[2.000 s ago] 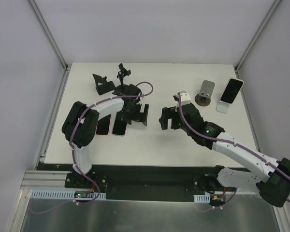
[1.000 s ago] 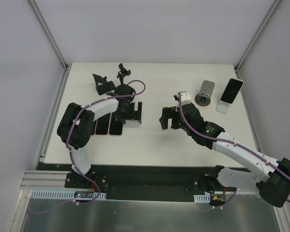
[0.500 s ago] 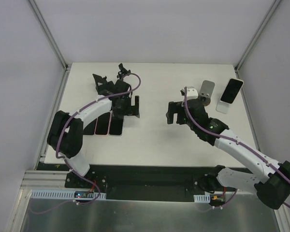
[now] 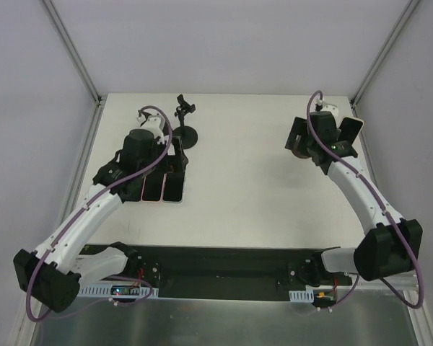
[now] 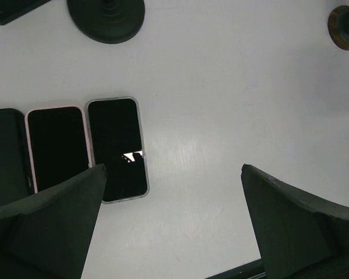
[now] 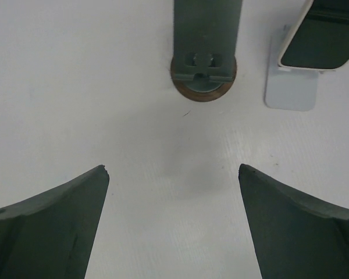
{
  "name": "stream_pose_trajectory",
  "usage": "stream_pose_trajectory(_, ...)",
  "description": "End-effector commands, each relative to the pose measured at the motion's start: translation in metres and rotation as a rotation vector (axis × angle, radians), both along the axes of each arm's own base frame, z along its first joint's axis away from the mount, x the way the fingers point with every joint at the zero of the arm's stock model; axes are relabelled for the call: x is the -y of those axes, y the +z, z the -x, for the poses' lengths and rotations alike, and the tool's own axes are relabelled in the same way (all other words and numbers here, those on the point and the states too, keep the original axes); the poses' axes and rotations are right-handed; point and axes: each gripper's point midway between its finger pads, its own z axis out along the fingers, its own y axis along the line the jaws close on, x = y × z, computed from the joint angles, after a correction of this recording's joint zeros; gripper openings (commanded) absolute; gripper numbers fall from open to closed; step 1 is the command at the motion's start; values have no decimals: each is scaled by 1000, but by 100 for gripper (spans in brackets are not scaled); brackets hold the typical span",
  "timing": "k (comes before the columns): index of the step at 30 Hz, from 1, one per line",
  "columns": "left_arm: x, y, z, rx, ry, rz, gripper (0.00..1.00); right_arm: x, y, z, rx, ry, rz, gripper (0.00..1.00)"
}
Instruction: Remove the phone from the phone stand
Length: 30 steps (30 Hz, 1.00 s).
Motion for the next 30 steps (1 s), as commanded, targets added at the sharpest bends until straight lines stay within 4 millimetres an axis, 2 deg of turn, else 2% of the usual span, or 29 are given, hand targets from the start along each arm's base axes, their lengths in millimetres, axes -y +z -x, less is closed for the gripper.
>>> stream_pose_trajectory(1, -37, 8, 10, 145, 68, -87, 99, 33, 7, -28, -19, -122, -33, 96)
stream_pose_trajectory(2, -44, 2, 14, 155, 75, -117, 99, 37, -5, -36, -52, -133, -24, 96)
stream_pose_trajectory(3, -48, 2, 17, 172, 79, -126, 99, 41, -8, -42, -63, -136, -16, 96)
stream_pose_trajectory(4, -53, 11, 20, 221, 90, -121, 99, 47, 2, -53, -41, -148, -19, 96)
stream_pose_trajectory(5, -60, 1, 23, 224, 100, -157, 99, 50, -9, -62, -70, -152, -6, 96)
stream_pose_trajectory(7, -68, 6, 26, 277, 118, -165, 99, 56, -3, -79, -53, -154, 7, 96)
stream_pose_trajectory(8, -72, -5, 27, 276, 116, -196, 99, 55, -12, -88, -74, -151, 9, 96)
stream_pose_trajectory(12, -83, -19, 27, 298, 144, -247, 99, 61, -25, -113, -98, -160, 19, 96)
stream_pose_trajectory(13, -84, -22, 27, 293, 144, -254, 99, 63, -35, -119, -119, -163, 23, 96)
stream_pose_trajectory(14, -84, -24, 26, 294, 142, -256, 99, 62, -35, -124, -115, -163, 21, 96)
stream_pose_trajectory(16, -82, -28, 23, 295, 134, -269, 99, 62, -49, -130, -144, -158, 27, 96)
stream_pose_trajectory(22, -80, -31, 17, 287, 116, -295, 99, 68, -74, -138, -184, -177, 46, 96)
stream_pose_trajectory(30, -80, -34, 13, 269, 109, -282, 99, 70, -91, -139, -225, -136, 85, 97)
